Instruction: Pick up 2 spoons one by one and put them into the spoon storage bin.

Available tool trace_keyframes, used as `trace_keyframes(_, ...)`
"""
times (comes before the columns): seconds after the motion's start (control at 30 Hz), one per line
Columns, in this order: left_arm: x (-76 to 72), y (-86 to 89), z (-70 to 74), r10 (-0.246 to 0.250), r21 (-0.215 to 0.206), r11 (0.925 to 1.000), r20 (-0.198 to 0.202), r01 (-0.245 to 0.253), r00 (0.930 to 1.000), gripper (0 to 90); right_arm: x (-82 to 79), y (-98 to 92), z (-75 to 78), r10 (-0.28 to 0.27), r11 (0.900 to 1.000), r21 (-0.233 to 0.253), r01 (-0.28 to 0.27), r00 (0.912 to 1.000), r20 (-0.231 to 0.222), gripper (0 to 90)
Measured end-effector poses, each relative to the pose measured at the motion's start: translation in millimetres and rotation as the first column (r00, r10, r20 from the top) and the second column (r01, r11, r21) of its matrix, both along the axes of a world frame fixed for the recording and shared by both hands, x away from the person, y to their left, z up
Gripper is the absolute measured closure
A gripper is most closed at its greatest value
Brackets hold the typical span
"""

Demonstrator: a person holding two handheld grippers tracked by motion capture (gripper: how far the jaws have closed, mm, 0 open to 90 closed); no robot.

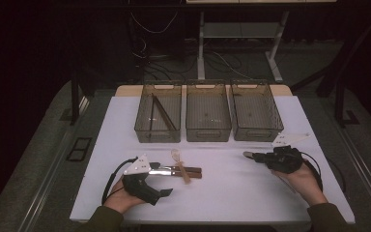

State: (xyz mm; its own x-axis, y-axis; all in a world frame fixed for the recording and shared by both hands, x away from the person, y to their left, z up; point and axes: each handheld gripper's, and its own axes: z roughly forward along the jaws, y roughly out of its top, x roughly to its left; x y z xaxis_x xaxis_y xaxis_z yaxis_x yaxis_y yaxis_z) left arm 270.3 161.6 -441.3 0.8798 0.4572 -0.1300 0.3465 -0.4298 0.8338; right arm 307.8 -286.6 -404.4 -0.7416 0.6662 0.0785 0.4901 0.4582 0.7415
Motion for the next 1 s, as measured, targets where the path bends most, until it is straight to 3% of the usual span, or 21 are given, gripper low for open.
trace_keyframes(0.73,0.0,1.0,1.5,0.022,0.004,0.9997,0.005,-0.022,0.9997,0.0,35.2,32.9,28.8,-0.027,0.991,0.129,0.017,0.9965,0.078,87.7)
trace_keyframes(1.0,-0.5,0.9,1.9,0.025,-0.001,0.9997,0.007,-0.025,0.9997,0.0,57.0,45.9,41.2,-0.082,0.978,0.198,0.059,0.9903,0.112,87.7)
